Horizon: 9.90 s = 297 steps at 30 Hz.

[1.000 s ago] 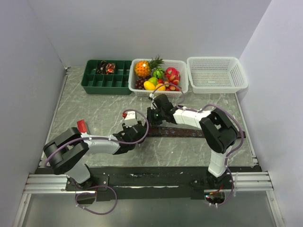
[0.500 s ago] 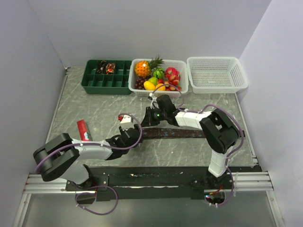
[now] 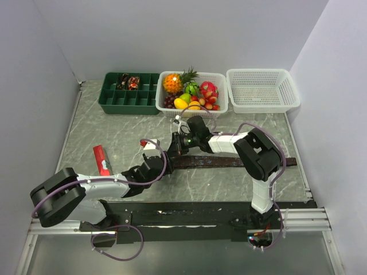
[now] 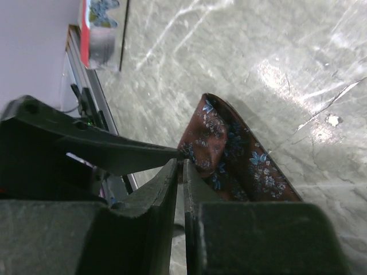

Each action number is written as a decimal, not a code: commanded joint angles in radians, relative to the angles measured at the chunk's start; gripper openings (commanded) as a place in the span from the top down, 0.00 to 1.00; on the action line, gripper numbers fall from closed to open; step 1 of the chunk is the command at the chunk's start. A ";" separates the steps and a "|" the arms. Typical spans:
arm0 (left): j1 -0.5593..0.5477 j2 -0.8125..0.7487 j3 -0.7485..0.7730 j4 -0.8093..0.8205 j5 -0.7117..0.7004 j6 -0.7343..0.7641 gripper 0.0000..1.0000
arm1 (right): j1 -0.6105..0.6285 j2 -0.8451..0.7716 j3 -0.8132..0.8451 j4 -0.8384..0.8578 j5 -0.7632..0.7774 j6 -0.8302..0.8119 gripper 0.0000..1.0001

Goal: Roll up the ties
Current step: Roll the tie at the center of the board.

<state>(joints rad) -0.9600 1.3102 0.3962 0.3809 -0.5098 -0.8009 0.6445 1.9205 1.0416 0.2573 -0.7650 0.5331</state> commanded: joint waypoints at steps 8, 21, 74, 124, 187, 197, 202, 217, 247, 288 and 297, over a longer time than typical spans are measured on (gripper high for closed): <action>-0.008 0.073 0.035 0.090 0.096 0.029 0.38 | 0.018 0.015 0.057 -0.038 -0.053 -0.068 0.84; -0.006 0.075 0.024 0.154 0.145 0.040 0.38 | 0.012 0.070 0.106 -0.185 -0.042 -0.133 0.85; 0.383 0.129 -0.128 0.287 0.556 -0.175 0.99 | 0.006 0.051 0.123 -0.412 0.211 -0.173 0.87; 0.090 0.158 0.443 -0.609 -0.013 -0.054 0.99 | 0.087 -0.018 0.117 -0.471 0.417 -0.171 0.87; -0.048 0.225 0.452 -0.556 -0.061 -0.034 0.38 | 0.092 0.051 0.028 -0.168 0.279 0.011 0.87; -0.046 0.074 0.280 -0.335 0.007 -0.018 0.43 | 0.092 0.006 0.031 -0.211 0.294 -0.008 0.87; -0.039 0.028 0.221 -0.246 0.030 0.008 0.43 | 0.092 0.026 0.031 -0.190 0.286 -0.002 0.87; 0.050 -0.020 0.050 0.030 0.188 -0.067 0.58 | 0.092 0.029 0.031 -0.185 0.282 0.007 0.87; 0.142 -0.060 -0.056 0.233 0.255 -0.141 0.50 | 0.089 -0.110 0.115 -0.412 0.434 -0.061 0.87; 0.149 0.124 -0.005 0.402 0.360 -0.146 0.42 | -0.029 -0.072 -0.078 -0.181 0.230 -0.001 0.88; 0.185 -0.038 0.053 0.026 0.247 -0.101 0.17 | -0.031 -0.054 -0.049 -0.216 0.274 -0.021 0.88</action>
<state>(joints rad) -0.8074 1.3365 0.4160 0.5667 -0.2005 -0.9203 0.6109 1.8488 0.9543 0.0731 -0.5560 0.5404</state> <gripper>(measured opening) 0.809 0.119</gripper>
